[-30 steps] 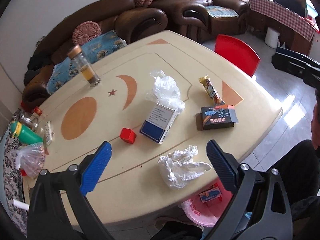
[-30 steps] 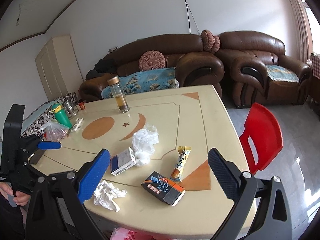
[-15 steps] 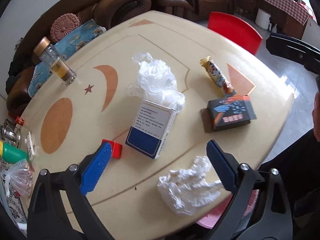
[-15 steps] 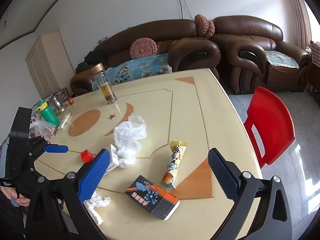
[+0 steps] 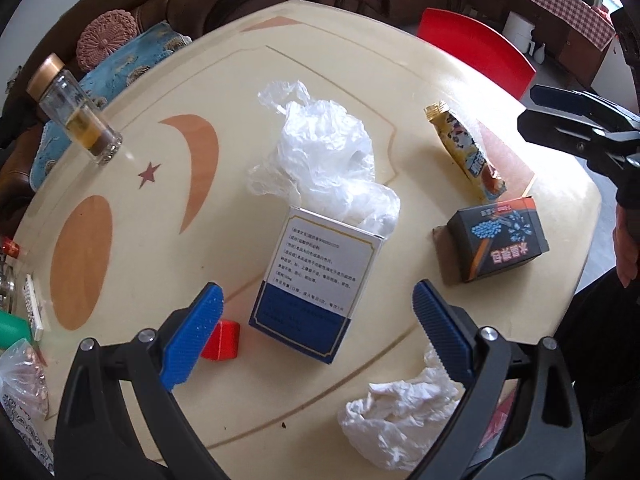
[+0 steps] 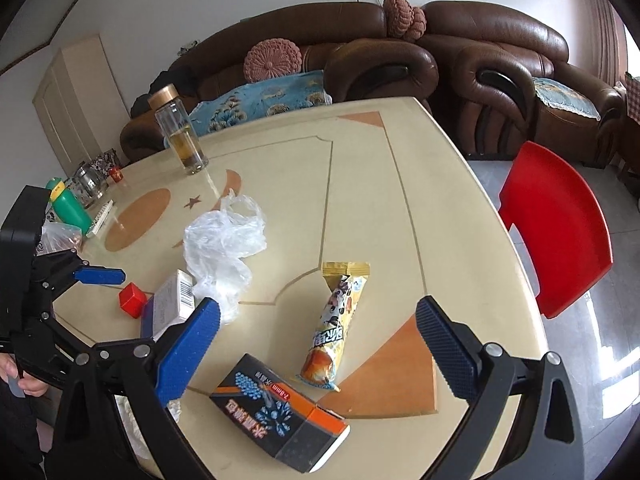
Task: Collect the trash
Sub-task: 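Move the left tool to the white-and-blue box while the right tool grasps the snack bar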
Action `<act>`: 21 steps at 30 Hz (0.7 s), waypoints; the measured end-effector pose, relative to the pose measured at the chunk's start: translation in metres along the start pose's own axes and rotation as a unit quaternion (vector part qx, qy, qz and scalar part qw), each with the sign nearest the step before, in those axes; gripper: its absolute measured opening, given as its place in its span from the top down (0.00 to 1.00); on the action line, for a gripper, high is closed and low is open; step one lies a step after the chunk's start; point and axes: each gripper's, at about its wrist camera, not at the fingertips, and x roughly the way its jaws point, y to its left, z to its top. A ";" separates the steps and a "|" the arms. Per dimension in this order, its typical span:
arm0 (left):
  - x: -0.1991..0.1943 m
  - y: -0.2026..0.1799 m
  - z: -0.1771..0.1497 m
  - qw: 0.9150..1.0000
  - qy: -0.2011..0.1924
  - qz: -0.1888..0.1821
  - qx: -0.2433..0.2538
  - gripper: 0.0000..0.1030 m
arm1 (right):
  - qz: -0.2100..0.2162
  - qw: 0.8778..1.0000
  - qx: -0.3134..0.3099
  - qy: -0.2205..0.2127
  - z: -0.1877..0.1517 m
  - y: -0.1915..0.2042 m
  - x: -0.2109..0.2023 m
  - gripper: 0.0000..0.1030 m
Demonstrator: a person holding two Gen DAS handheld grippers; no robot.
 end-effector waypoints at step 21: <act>0.048 0.001 0.002 0.999 0.033 -0.032 0.018 0.10 | -0.029 0.998 -0.020 0.060 -0.012 0.001 0.056 0.07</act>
